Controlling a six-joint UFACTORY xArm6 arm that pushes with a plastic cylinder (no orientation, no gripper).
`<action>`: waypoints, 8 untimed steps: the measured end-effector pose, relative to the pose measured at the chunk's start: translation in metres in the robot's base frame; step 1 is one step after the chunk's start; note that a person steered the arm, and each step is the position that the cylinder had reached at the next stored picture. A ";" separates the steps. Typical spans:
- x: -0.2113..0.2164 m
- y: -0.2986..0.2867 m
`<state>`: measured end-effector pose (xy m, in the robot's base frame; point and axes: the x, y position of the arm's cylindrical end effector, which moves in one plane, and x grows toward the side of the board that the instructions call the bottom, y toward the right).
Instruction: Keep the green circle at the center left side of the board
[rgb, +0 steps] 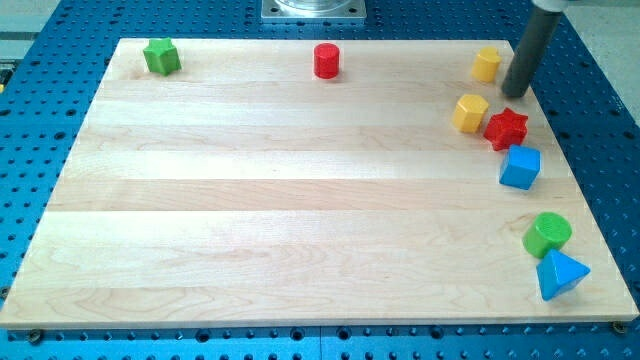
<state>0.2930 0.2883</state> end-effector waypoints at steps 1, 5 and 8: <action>-0.021 -0.009; -0.023 -0.066; -0.023 -0.041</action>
<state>0.2702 0.2474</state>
